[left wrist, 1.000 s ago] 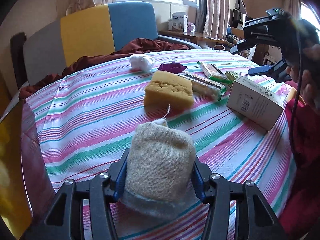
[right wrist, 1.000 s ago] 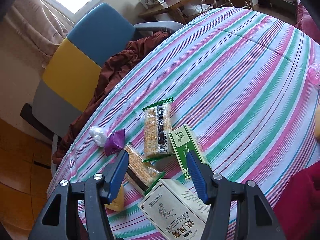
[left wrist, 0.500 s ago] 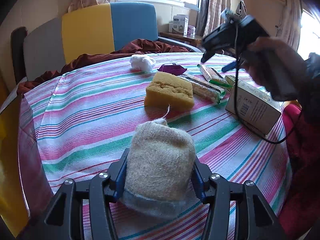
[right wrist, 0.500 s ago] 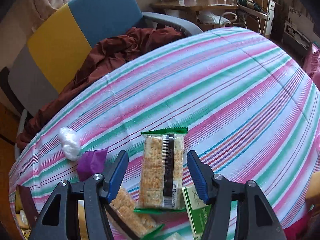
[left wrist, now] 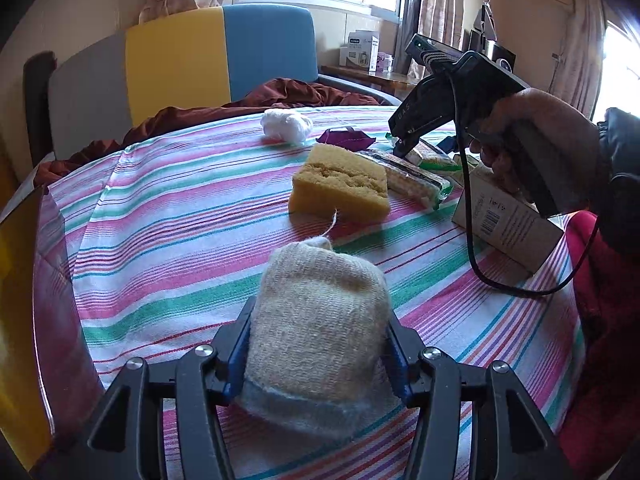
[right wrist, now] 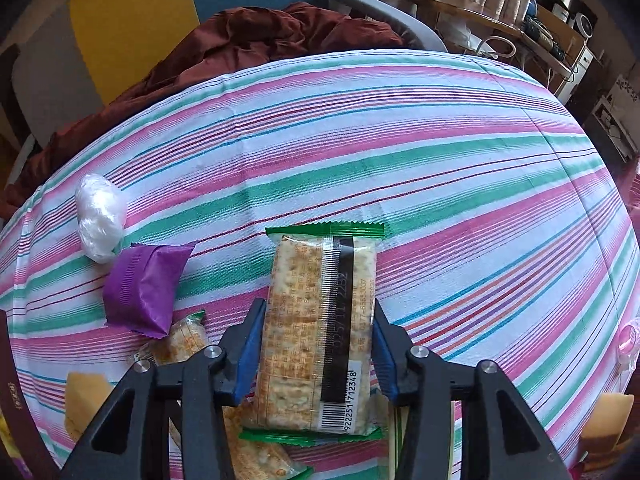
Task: Organize objects
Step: 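Grasp the cracker packet with green ends with the right gripper while the left holds the sock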
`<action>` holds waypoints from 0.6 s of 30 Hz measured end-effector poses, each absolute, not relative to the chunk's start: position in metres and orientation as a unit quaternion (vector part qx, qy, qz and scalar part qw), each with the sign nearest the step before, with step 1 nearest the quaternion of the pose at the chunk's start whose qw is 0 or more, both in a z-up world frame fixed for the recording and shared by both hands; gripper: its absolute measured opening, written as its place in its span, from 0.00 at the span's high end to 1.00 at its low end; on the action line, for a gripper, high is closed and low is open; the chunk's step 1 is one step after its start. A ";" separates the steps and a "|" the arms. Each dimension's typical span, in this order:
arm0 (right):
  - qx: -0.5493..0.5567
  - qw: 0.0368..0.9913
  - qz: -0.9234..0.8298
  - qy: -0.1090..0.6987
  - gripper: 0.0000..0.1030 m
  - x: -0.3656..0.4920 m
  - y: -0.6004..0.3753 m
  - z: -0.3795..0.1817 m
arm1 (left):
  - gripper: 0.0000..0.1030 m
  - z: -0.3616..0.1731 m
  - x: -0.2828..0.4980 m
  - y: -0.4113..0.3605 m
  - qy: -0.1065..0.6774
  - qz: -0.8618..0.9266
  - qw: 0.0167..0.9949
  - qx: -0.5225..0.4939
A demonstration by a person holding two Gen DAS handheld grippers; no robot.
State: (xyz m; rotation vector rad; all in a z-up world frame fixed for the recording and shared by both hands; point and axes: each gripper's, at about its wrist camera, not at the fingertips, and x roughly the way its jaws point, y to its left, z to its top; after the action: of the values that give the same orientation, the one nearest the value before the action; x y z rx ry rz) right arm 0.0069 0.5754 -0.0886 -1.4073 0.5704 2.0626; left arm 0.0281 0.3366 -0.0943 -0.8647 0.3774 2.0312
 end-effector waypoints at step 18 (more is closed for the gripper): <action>-0.516 0.271 0.782 0.220 0.57 0.010 0.572 -0.084 | 0.47 -0.093 0.033 0.339 0.173 0.824 0.420 -0.337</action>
State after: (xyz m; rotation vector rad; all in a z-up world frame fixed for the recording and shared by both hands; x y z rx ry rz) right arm 0.0102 0.5724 -0.0835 -1.3891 0.5931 2.1062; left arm 0.0328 0.3390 -0.0928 -0.8449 0.4330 2.0660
